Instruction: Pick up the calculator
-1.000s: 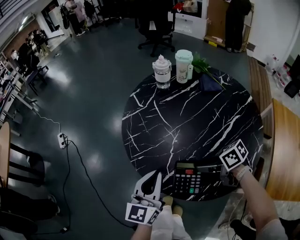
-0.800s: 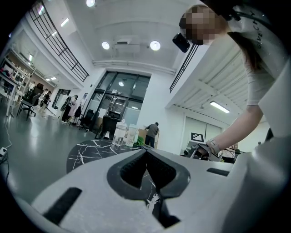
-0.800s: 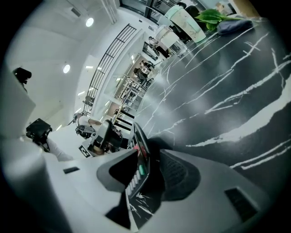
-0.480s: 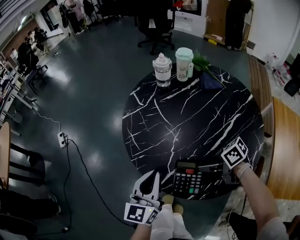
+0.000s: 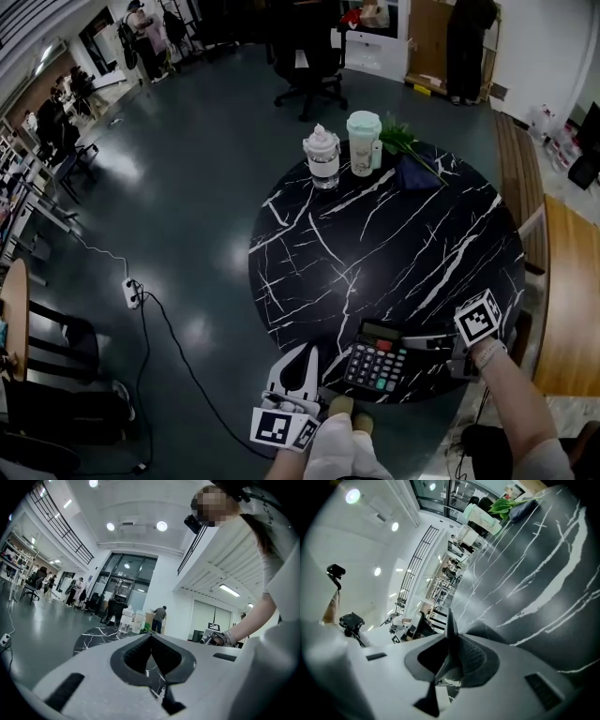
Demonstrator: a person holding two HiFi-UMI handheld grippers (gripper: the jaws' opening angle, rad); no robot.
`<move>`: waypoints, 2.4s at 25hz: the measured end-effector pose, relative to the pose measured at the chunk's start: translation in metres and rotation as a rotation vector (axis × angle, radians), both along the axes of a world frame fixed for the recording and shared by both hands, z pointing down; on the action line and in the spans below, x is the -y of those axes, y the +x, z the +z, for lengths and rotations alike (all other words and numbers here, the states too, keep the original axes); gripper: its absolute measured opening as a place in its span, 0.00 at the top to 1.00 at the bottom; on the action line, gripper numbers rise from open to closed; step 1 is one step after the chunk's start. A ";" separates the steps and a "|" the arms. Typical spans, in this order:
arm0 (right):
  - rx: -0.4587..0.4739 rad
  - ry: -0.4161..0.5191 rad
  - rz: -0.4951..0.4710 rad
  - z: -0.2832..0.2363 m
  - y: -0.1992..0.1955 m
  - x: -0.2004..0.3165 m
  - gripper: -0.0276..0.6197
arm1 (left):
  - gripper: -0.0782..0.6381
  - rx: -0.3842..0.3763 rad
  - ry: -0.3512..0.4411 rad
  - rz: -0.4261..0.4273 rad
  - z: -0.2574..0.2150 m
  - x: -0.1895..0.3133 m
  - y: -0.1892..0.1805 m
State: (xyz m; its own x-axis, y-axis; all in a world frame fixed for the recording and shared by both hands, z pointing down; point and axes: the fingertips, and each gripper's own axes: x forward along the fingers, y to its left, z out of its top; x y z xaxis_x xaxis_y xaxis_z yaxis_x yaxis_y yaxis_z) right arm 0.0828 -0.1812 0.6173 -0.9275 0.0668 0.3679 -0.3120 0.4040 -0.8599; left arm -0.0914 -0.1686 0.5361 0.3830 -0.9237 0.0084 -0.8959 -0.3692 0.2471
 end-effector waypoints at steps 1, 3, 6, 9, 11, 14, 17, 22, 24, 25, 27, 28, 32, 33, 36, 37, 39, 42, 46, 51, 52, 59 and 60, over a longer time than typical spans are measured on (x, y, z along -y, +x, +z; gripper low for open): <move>0.013 0.002 0.020 -0.005 0.002 0.003 0.86 | 0.88 -0.001 0.002 0.003 -0.004 0.001 0.001; 0.037 0.013 0.056 -0.018 0.006 0.008 0.86 | 0.88 -0.001 0.006 0.011 -0.013 0.003 0.004; 0.070 0.022 0.105 -0.041 0.011 0.012 0.86 | 0.88 -0.001 0.018 0.028 -0.028 0.003 0.010; 0.126 0.029 0.151 -0.067 0.012 0.015 0.86 | 0.88 -0.004 0.031 0.043 -0.043 0.005 0.015; 0.169 0.029 0.181 -0.086 0.011 0.015 0.86 | 0.88 -0.005 0.037 0.049 -0.053 0.005 0.016; 0.190 0.048 0.221 -0.110 0.014 0.015 0.86 | 0.88 -0.007 0.054 0.056 -0.071 0.006 0.017; 0.213 0.069 0.253 -0.134 0.017 0.017 0.86 | 0.88 -0.012 0.071 0.061 -0.089 0.007 0.018; 0.241 0.089 0.309 -0.168 0.022 0.020 0.86 | 0.88 -0.025 0.097 0.072 -0.114 0.008 0.021; 0.241 0.097 0.323 -0.177 0.025 0.019 0.86 | 0.88 -0.037 0.105 0.069 -0.122 0.008 0.022; 0.243 0.101 0.329 -0.182 0.025 0.018 0.86 | 0.88 -0.041 0.109 0.069 -0.125 0.009 0.022; 0.253 0.110 0.337 -0.191 0.025 0.018 0.86 | 0.88 -0.044 0.120 0.072 -0.132 0.011 0.024; 0.259 0.115 0.340 -0.195 0.025 0.018 0.86 | 0.88 -0.042 0.125 0.076 -0.136 0.011 0.024; 0.268 0.140 0.348 -0.209 0.028 0.015 0.86 | 0.88 -0.032 0.144 0.091 -0.148 0.010 0.030; 0.272 0.144 0.351 -0.213 0.029 0.015 0.86 | 0.88 -0.028 0.149 0.094 -0.152 0.009 0.031; 0.278 0.154 0.367 -0.218 0.031 0.013 0.86 | 0.88 -0.025 0.163 0.094 -0.158 0.008 0.029; 0.280 0.156 0.370 -0.219 0.031 0.013 0.86 | 0.88 -0.027 0.165 0.092 -0.159 0.008 0.028; 0.288 0.158 0.370 -0.220 0.032 0.012 0.86 | 0.88 -0.031 0.162 0.088 -0.157 0.006 0.027; 0.300 0.155 0.369 -0.220 0.030 0.009 0.86 | 0.88 -0.035 0.148 0.085 -0.152 0.002 0.026; 0.288 0.162 0.366 -0.221 0.028 0.006 0.86 | 0.88 -0.038 0.140 0.084 -0.148 -0.004 0.023; 0.281 0.155 0.359 -0.216 0.023 0.003 0.86 | 0.88 -0.043 0.132 0.075 -0.144 -0.006 0.020; 0.280 0.155 0.359 -0.216 0.022 0.003 0.86 | 0.88 -0.044 0.131 0.074 -0.144 -0.007 0.020; 0.264 0.149 0.371 -0.214 0.023 0.001 0.86 | 0.88 -0.043 0.118 0.070 -0.137 -0.013 0.019; 0.264 0.148 0.370 -0.214 0.023 0.001 0.86 | 0.88 -0.044 0.117 0.067 -0.137 -0.013 0.018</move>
State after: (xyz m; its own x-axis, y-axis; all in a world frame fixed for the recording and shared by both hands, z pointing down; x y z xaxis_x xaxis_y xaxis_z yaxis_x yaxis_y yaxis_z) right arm 0.1062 -0.1822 0.4037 -0.9422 -0.3207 0.0974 -0.2367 0.4311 -0.8707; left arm -0.0730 -0.1556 0.3991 0.4417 -0.8896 -0.1160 -0.8573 -0.4566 0.2377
